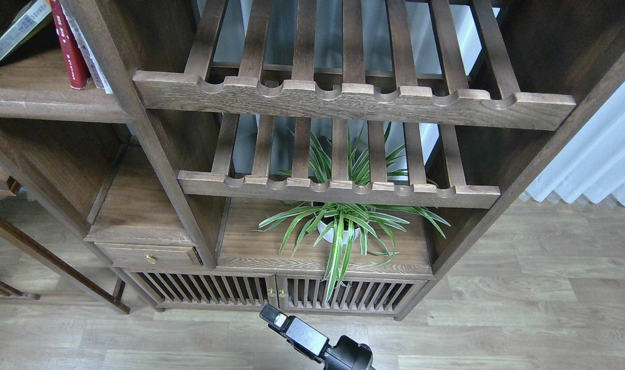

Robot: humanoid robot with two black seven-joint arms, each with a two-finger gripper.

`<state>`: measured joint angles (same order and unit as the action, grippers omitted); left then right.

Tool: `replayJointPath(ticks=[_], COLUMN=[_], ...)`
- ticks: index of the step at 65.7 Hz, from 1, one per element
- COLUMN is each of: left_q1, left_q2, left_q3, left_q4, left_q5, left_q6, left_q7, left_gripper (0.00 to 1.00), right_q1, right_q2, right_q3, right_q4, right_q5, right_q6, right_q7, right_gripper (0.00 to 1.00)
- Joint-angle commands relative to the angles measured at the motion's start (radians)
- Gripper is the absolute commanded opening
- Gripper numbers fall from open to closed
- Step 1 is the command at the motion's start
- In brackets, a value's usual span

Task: Organize books on shelf
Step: 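Insert the white book upright into the tall shelf with the left gripper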

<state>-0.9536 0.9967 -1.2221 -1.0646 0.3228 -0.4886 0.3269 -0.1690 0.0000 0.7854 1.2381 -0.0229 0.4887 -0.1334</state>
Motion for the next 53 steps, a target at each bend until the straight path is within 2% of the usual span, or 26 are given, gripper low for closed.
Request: replayJointPath(ticks=[1,7,20,32,53], left_q1=[-0.062,-0.109,-0.293,-0.419,-0.455], left_q2=[-0.003,-0.004,-0.027,-0.085,-0.196], left_q3=[0.073,0.13,0.303,0.438,0.478], left_q4=[0.041,0.074,0.161,0.242,0.331], left_q5=[0.001,0.001,0.001,0.002,0.002], left_q6=[0.0,0.0,0.0,0.0,0.0], left_q7=[0.0,0.0,0.009,0.015,0.015], left_gripper=[0.12,0.12,0.13,0.19,0.17], right_q1=[-0.001,-0.001,-0.001,-0.003,-0.004], right_q2=[0.0,0.0,0.0,0.0,0.0], right_q3=[0.0,0.0,-0.002,0.0,0.015], right_q4=[0.001,0.001,0.003,0.011,0.015], right_q5=[0.0,0.0,0.0,0.0,0.0], right_q6=[0.0,0.0,0.0,0.0,0.0], right_q7=[0.0,0.001,0.001,0.001,0.001], right_gripper=[0.99,0.99,0.99,0.99,0.99])
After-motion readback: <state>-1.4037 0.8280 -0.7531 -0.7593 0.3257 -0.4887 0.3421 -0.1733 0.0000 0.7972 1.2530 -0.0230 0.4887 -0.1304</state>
